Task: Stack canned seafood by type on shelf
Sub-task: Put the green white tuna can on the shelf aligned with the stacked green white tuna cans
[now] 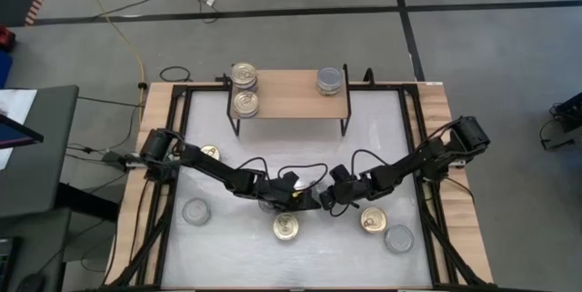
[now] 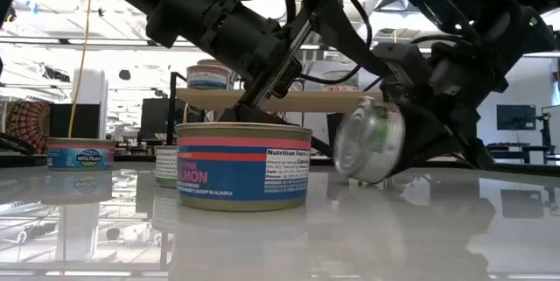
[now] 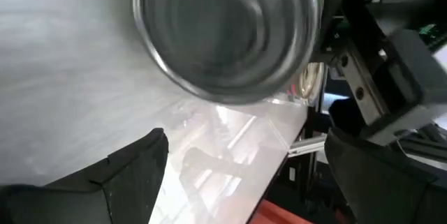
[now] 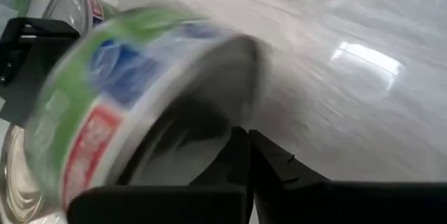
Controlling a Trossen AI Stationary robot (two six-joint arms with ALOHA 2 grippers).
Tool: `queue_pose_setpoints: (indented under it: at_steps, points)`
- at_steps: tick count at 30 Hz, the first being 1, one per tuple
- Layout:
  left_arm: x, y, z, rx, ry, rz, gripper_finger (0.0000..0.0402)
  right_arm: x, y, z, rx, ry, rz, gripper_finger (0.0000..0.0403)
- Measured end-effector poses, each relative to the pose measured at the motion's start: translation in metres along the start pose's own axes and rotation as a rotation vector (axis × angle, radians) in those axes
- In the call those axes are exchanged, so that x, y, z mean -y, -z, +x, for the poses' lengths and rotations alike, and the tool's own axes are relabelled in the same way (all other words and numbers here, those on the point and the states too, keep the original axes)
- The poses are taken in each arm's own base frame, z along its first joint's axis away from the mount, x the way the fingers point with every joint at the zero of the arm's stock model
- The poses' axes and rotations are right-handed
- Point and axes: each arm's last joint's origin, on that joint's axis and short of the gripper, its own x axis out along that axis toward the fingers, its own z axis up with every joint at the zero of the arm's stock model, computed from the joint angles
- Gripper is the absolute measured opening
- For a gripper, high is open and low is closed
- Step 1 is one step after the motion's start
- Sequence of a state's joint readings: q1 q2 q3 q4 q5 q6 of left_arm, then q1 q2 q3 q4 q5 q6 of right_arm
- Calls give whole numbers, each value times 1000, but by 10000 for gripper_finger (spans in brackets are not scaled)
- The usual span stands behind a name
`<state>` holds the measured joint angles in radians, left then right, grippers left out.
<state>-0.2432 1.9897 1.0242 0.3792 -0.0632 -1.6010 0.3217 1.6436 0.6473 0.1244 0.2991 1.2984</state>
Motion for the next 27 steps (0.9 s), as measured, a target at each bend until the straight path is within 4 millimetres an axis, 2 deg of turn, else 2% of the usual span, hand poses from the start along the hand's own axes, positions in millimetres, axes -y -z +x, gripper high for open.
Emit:
queue_pose_setpoints:
  at_steps: [6, 13, 21, 27]
  points:
    - [-1, -1, 1, 9, -52, -2, 368, -1, -1, 0, 12, -8, -9, 30]
    - [5, -14, -6, 48, -53, 41, 368, -2, 0, -4, 12, -9, -18, 21]
    - [16, -35, -33, 154, -167, 276, 368, -4, -4, -27, 3, 15, -64, 26]
    - [24, -35, -33, 146, -178, 430, 368, -4, -7, -41, 1, 14, -102, 22]
